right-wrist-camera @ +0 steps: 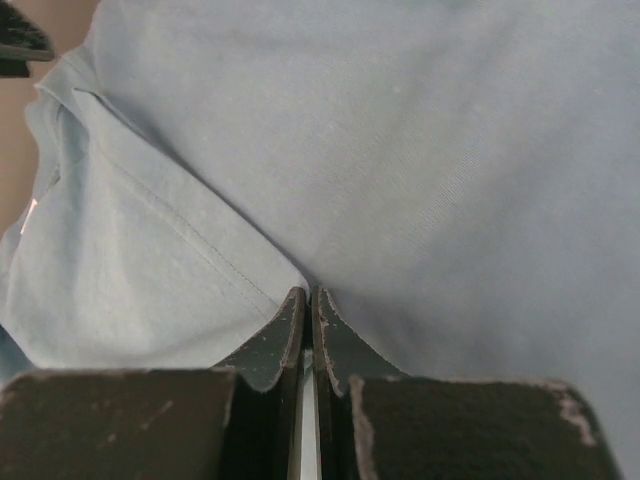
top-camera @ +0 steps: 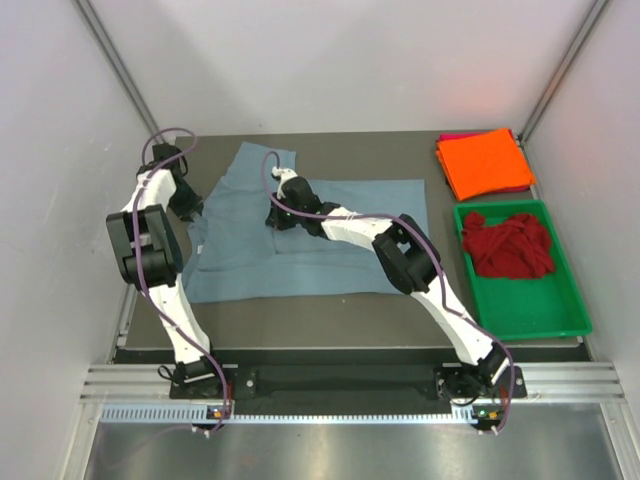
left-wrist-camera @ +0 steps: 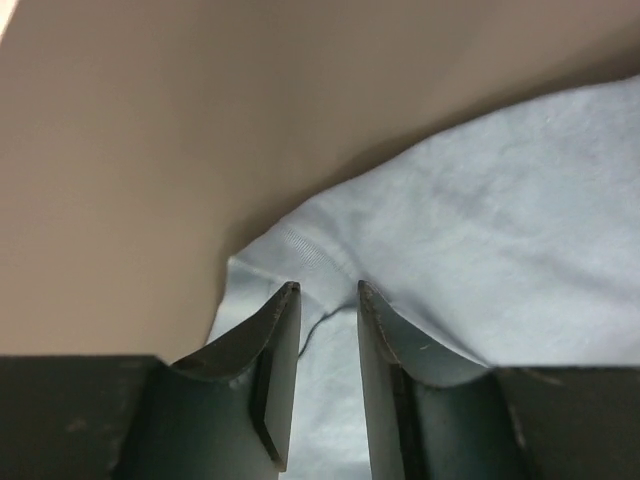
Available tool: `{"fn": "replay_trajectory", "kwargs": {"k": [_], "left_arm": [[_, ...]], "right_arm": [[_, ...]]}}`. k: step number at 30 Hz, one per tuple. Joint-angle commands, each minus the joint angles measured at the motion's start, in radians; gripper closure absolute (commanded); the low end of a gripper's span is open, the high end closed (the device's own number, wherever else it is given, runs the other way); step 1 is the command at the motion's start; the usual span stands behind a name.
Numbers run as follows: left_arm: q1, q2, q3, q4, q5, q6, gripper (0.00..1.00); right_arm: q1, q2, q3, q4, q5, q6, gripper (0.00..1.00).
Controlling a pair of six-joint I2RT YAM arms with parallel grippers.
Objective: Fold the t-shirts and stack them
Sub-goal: Fold the tshirt
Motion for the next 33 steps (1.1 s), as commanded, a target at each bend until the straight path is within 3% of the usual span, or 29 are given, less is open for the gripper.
{"fn": "replay_trajectory", "kwargs": {"k": [1, 6, 12, 19, 23, 33], "left_arm": [[0.007, -0.105, -0.023, 0.029, -0.033, 0.0, 0.66], [0.006, -0.117, -0.045, 0.034, 0.071, 0.061, 0.73], [0.006, -0.125, -0.075, 0.051, 0.175, 0.064, 0.73], [0.006, -0.12, -0.114, 0.089, 0.183, 0.104, 0.72], [0.007, -0.128, -0.17, 0.159, 0.214, 0.098, 0.65], [0.023, -0.126, -0.222, 0.247, 0.251, 0.139, 0.61]], "right_arm": [[0.02, -0.107, -0.069, 0.073, 0.072, -0.014, 1.0], [0.017, -0.113, -0.068, 0.096, 0.047, -0.007, 1.0], [0.014, -0.122, -0.088, 0.115, 0.027, 0.006, 1.0], [0.012, -0.126, -0.103, 0.128, 0.004, 0.016, 1.0], [0.009, -0.13, -0.111, 0.133, 0.0, 0.016, 1.0], [0.0, -0.144, -0.148, 0.147, -0.008, 0.021, 1.0]]}}
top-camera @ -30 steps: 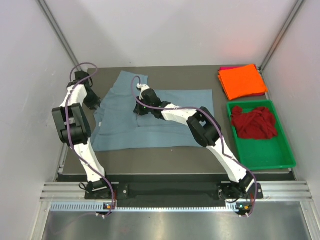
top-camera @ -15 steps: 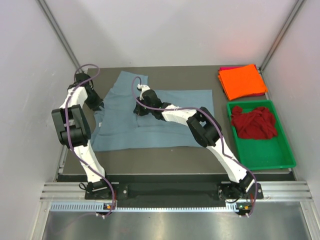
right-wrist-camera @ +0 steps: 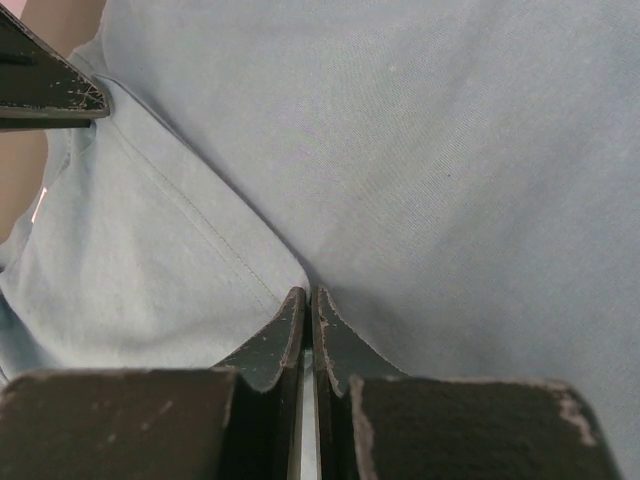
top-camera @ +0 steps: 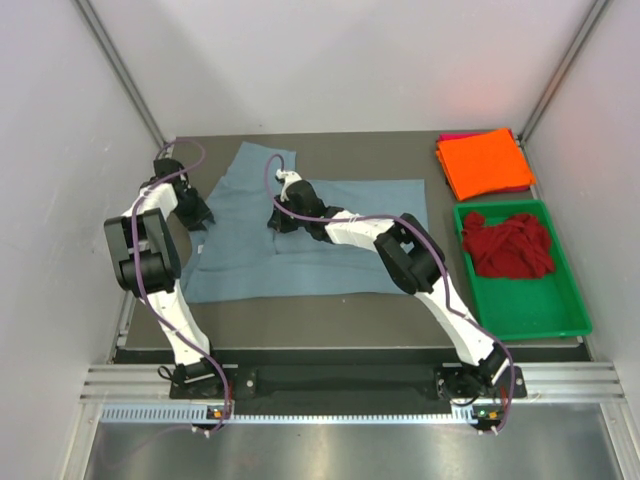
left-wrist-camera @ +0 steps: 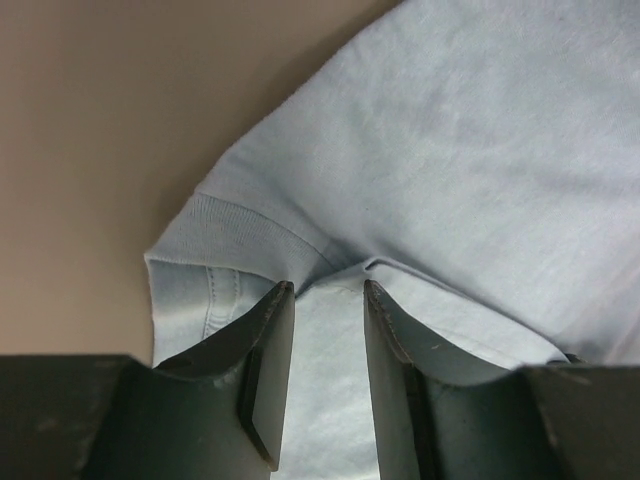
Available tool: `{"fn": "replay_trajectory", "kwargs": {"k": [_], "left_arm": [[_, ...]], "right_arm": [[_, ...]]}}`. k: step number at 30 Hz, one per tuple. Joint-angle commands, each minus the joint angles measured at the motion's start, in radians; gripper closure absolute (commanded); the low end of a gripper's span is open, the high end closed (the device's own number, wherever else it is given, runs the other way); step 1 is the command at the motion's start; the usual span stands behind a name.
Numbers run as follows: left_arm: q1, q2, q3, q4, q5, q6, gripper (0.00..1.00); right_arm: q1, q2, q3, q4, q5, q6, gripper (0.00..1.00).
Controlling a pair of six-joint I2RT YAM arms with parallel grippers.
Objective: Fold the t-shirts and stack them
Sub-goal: Fold the tshirt
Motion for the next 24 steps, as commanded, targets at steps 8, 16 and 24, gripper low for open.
{"fn": "replay_trajectory", "kwargs": {"k": [8, 16, 24], "left_arm": [[0.003, -0.04, -0.009, 0.109, 0.057, 0.07, 0.64], [0.005, -0.023, 0.007, 0.108, 0.047, 0.09, 0.67], [-0.002, -0.016, -0.004, 0.121, 0.065, 0.088, 0.71]], "right_arm": [[0.002, -0.077, -0.004, 0.043, -0.015, 0.004, 1.0], [0.002, -0.072, -0.007, 0.04, -0.018, 0.004, 1.0], [-0.001, -0.072, -0.002, 0.043, -0.019, 0.006, 1.0]]}}
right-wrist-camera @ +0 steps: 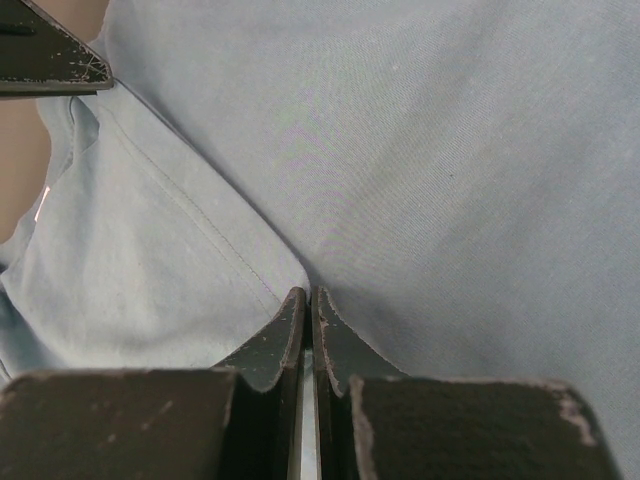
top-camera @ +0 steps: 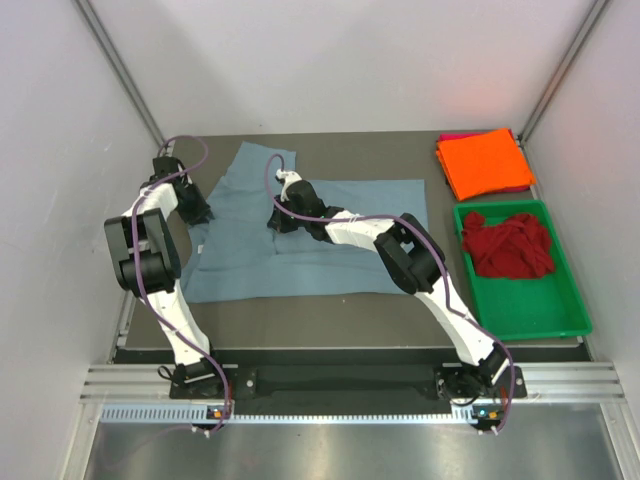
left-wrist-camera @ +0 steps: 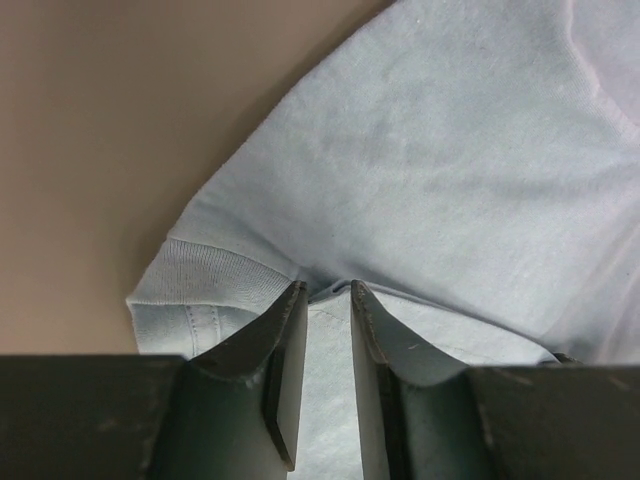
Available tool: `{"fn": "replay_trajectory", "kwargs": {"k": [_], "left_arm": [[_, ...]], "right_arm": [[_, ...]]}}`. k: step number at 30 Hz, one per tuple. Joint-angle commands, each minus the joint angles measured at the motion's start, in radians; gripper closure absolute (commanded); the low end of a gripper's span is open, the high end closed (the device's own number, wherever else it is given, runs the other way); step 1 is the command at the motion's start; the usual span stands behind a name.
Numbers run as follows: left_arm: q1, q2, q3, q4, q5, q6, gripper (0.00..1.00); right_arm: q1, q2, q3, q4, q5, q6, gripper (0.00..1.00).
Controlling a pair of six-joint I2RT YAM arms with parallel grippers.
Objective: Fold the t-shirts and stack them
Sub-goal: Fold the tshirt
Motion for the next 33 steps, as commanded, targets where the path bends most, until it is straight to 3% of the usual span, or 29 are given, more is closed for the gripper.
{"fn": "replay_trajectory", "kwargs": {"k": [1, 10, 16, 33], "left_arm": [[-0.002, -0.016, 0.0, 0.047, 0.02, 0.017, 0.72], [-0.01, 0.004, 0.014, 0.041, 0.012, 0.005, 0.8], [-0.016, 0.016, 0.021, 0.034, 0.009, 0.006, 1.0], [-0.039, 0.013, 0.073, 0.072, -0.04, 0.009, 1.0]], "right_arm": [[0.0, -0.072, -0.001, 0.037, -0.011, 0.003, 1.0], [-0.001, -0.072, -0.004, 0.036, -0.011, 0.006, 1.0], [-0.003, -0.074, -0.005, 0.033, -0.012, 0.006, 1.0], [-0.01, -0.14, -0.05, 0.056, 0.034, -0.011, 1.0]]}}
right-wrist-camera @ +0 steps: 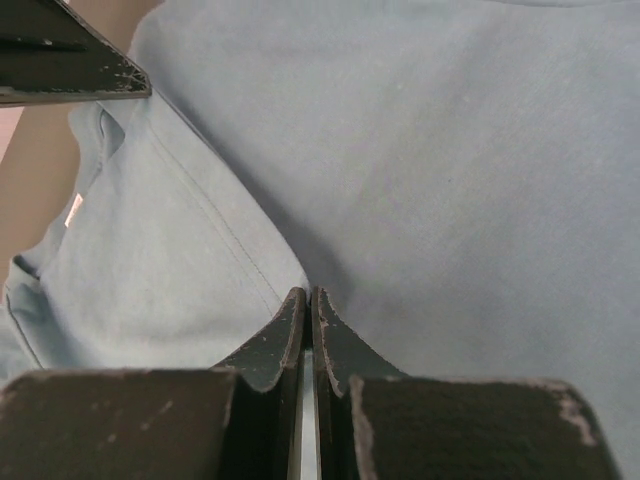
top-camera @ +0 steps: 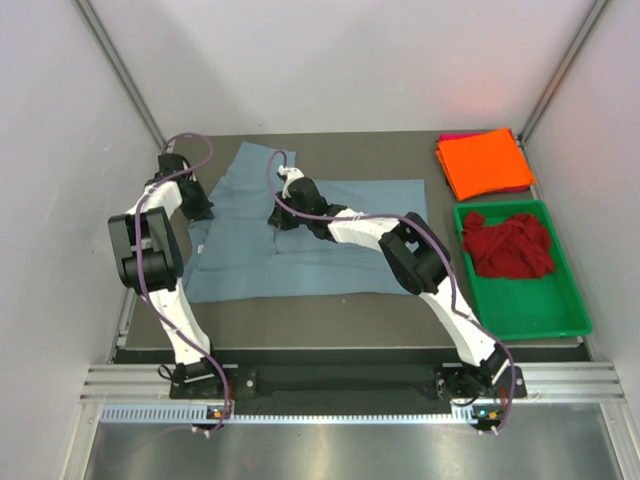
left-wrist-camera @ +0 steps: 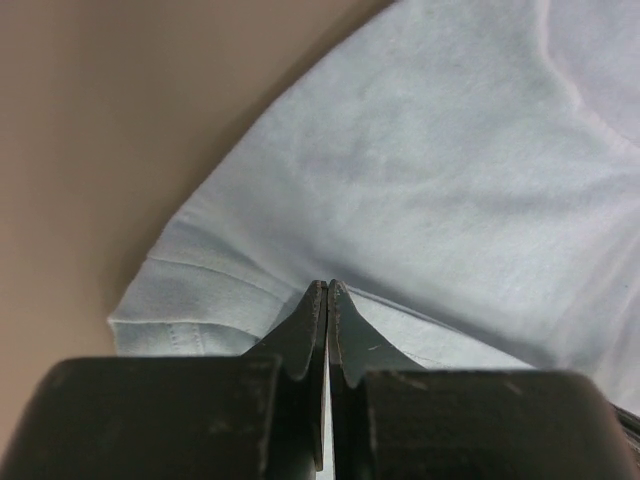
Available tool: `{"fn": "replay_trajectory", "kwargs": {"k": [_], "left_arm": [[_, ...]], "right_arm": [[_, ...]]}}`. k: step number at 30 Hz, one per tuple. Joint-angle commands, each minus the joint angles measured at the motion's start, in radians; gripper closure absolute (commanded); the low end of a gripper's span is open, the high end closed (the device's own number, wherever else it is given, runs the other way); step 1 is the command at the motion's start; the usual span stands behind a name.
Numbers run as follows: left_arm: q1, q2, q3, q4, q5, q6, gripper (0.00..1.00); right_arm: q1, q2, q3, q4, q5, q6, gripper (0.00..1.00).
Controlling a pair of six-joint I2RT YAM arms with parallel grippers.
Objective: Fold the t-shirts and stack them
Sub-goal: Fold the tshirt
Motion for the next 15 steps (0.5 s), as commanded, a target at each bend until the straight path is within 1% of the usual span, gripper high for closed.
{"fn": "replay_trajectory", "kwargs": {"k": [1, 7, 15], "left_arm": [[-0.009, 0.007, 0.064, 0.061, -0.009, 0.005, 1.0], [-0.014, 0.021, 0.086, 0.091, 0.002, -0.003, 1.0], [-0.017, 0.048, 0.127, 0.118, 0.024, -0.002, 1.0]], "right_arm": [[-0.004, -0.093, -0.014, 0.05, 0.027, -0.019, 1.0], [-0.005, -0.107, -0.045, 0.067, 0.061, -0.031, 1.0], [-0.008, -0.095, -0.039, 0.064, 0.096, -0.025, 1.0]]}}
